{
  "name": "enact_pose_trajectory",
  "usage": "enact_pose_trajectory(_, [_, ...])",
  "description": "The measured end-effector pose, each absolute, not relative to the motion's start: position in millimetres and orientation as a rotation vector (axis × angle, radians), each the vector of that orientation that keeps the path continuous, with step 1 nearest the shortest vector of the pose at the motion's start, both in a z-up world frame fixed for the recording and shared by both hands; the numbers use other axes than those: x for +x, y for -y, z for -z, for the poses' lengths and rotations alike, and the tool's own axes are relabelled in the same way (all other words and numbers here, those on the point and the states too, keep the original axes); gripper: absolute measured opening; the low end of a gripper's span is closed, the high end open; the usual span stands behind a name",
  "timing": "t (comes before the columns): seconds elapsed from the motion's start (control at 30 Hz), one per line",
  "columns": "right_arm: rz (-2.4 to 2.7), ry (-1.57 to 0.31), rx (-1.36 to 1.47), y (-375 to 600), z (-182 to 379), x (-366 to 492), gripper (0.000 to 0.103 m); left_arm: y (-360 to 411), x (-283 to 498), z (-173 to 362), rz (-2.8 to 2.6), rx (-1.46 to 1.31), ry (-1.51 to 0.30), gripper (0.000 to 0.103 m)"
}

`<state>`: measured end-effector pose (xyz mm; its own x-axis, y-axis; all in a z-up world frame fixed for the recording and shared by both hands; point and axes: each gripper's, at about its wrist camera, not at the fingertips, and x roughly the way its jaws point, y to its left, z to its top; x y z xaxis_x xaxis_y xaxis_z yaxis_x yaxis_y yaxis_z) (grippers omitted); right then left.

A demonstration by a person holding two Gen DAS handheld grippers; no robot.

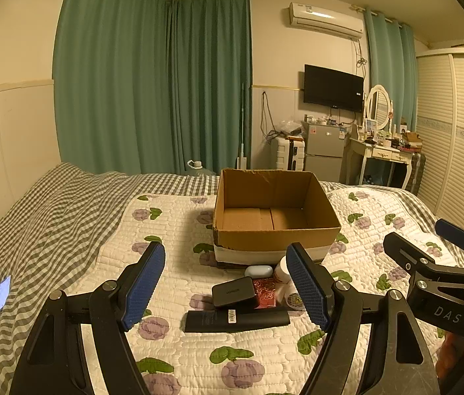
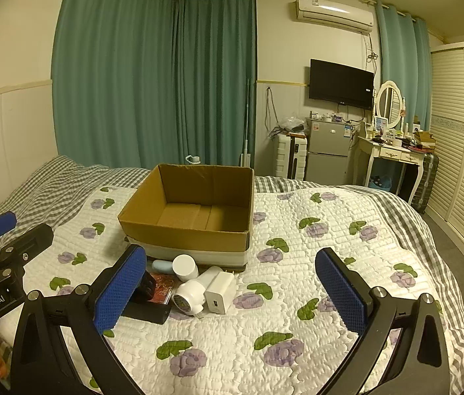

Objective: Organize rigid objects

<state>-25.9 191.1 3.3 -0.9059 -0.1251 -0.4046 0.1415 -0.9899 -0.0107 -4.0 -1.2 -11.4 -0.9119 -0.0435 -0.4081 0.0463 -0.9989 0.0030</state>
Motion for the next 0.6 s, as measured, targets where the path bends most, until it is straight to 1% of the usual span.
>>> enact_pose_trajectory(0.6, [2.936, -0.067, 0.627, -188.7, -2.5, -27.5, 0.103, 1.6, -3.0, 11.9, 3.030, 0.647, -0.008, 0.079])
